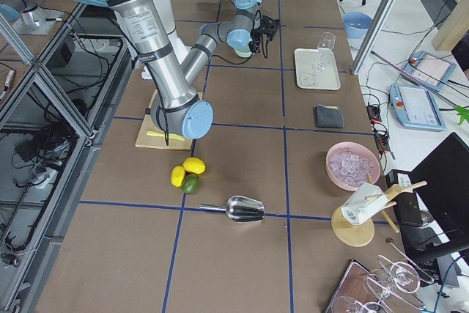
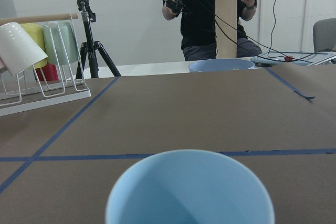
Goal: Pour ice into bowl
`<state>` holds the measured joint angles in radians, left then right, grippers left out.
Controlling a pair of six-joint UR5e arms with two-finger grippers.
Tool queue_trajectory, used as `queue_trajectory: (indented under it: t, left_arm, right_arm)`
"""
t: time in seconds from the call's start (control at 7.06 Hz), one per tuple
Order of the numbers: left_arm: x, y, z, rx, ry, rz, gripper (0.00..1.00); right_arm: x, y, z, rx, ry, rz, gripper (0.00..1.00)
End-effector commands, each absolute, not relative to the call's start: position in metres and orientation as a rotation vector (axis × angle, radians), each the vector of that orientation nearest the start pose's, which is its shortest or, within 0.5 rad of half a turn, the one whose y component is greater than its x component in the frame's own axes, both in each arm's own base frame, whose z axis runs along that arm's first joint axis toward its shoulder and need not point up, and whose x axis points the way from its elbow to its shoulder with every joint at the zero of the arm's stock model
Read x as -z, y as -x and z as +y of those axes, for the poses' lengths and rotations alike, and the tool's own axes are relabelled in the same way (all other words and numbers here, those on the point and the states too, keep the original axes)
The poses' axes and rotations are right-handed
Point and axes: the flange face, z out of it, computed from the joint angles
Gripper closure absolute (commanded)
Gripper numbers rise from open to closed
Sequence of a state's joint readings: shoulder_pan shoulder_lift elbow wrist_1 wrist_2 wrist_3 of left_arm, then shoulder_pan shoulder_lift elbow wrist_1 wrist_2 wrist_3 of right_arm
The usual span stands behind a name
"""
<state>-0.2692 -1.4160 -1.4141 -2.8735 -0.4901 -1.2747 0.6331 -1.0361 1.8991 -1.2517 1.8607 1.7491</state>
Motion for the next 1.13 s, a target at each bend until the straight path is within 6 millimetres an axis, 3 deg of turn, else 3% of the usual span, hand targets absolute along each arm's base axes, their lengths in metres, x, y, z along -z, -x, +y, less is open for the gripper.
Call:
queue_trajectory:
  t: [0.0,0.28,0.43,0.57,0.71,0.85,0.99]
  left_arm:
    - [-0.587,-0.349,-0.334,0.485,-1.266,0.633,1.00]
    - [-0.503,-0.374,-0.338,0.345,-1.367,0.593,1.00]
    - [-0.446,-0.387,-0.337,0.303,-1.418,0.603,1.00]
    - [-0.427,-0.403,-0.326,0.185,-1.453,0.552,1.00]
    - [-0.401,-0.442,-0.292,-0.023,-1.498,0.487,1.00]
    - [-0.372,-0.459,-0.285,-0.081,-1.545,0.409,1.00]
    - [-0.372,-0.469,-0.278,-0.168,-1.541,0.343,1.00]
  right_arm:
    - [-0.173,0.418,-0.438,-0.542,-0.017,-1.218,0.00]
    - [-0.174,0.417,-0.440,-0.545,-0.019,-1.217,0.00]
    - [-0.176,0.415,-0.440,-0.549,-0.019,-1.216,0.00]
    - [-0.186,0.412,-0.438,-0.550,-0.014,-1.205,0.00]
    - [-0.190,0.411,-0.437,-0.551,-0.012,-1.200,0.00]
    - [-0.196,0.410,-0.437,-0.554,-0.008,-1.190,0.00]
    - [-0.202,0.406,-0.440,-0.562,-0.007,-1.182,0.00]
